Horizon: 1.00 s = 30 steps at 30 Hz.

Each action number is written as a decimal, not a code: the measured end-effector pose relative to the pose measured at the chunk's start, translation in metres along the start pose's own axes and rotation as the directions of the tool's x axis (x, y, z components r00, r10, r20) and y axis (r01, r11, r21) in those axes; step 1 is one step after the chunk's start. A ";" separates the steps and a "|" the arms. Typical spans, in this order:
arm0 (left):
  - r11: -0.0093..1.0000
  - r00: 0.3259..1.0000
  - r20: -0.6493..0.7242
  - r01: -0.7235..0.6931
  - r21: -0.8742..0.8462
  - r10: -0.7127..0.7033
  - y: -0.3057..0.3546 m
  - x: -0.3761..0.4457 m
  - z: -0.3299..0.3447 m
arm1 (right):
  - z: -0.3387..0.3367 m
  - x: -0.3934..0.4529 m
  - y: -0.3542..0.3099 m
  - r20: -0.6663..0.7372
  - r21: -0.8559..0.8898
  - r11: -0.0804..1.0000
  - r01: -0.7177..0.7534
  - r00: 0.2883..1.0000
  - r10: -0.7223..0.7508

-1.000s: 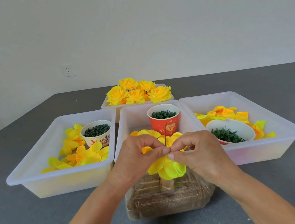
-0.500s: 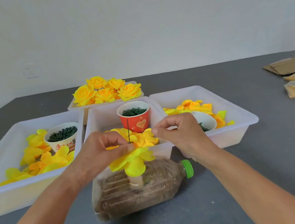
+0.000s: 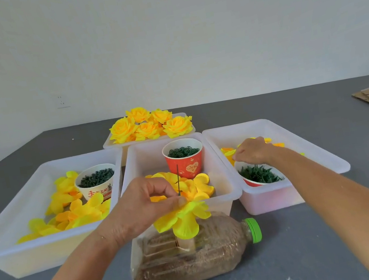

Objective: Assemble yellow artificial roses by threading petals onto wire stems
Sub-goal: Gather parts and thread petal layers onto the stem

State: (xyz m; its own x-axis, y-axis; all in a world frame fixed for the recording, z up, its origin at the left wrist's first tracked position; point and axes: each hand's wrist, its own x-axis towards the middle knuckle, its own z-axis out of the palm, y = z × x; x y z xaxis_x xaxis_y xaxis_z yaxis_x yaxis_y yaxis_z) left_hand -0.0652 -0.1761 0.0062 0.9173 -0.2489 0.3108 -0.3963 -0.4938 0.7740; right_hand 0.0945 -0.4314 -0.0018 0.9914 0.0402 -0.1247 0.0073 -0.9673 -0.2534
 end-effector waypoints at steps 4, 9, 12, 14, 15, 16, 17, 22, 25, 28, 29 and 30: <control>1.000 1.000 -0.001 -0.016 0.010 0.016 -0.002 0.001 -0.001 | 0.002 0.007 0.005 -0.201 0.241 0.971 0.002 0.979 0.047; 0.999 1.000 -0.004 -0.030 -0.013 0.030 -0.007 0.001 0.000 | -0.013 0.001 0.024 -0.621 0.420 0.887 0.189 0.773 0.129; 0.999 0.999 -0.008 -0.035 -0.019 0.035 -0.008 0.001 0.001 | -0.020 -0.004 0.028 -0.621 0.600 0.747 0.286 0.755 0.209; 0.999 0.999 -0.016 -0.042 -0.016 0.041 -0.008 0.001 0.001 | -0.024 -0.012 0.025 -0.567 0.732 0.581 0.355 0.790 0.232; 0.999 0.999 -0.019 -0.045 -0.013 0.044 -0.008 0.001 0.002 | -0.025 -0.016 0.022 -0.545 0.770 0.514 0.377 0.808 0.224; 0.999 0.999 -0.020 -0.047 -0.009 0.046 -0.008 0.001 0.002 | -0.025 -0.022 0.017 -0.522 0.798 0.462 0.388 0.828 0.205; 0.999 0.999 -0.020 -0.048 -0.006 0.048 -0.009 0.001 0.002 | -0.026 -0.029 0.011 -0.498 0.819 0.416 0.395 0.849 0.175; 0.999 0.999 -0.023 -0.045 -0.017 0.045 -0.009 0.002 0.002 | -0.025 -0.070 -0.020 -0.453 0.837 0.306 0.454 0.888 -0.079; 0.999 0.999 -0.027 -0.043 -0.020 0.042 -0.009 0.001 0.002 | -0.025 -0.091 -0.036 -0.484 0.785 0.328 0.526 0.851 -0.205; 0.999 0.999 -0.027 -0.042 -0.011 0.042 -0.009 0.000 0.002 | -0.026 -0.104 -0.050 -0.519 0.721 0.387 0.575 0.818 -0.247; 0.999 0.999 -0.027 -0.044 -0.009 0.044 -0.009 0.000 0.002 | -0.026 -0.107 -0.054 -0.527 0.703 0.406 0.584 0.811 -0.255; 0.999 0.999 -0.028 -0.046 -0.008 0.046 -0.009 0.000 0.002 | -0.027 -0.110 -0.057 -0.531 0.686 0.425 0.590 0.806 -0.261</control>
State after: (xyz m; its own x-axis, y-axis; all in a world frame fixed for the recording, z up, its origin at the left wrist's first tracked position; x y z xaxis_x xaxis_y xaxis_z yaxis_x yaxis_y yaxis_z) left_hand -0.0622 -0.1737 -0.0020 0.8988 -0.2478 0.3615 -0.4379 -0.4747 0.7635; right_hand -0.0111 -0.3871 0.0522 0.8667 0.1518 0.4752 0.4983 -0.2162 -0.8396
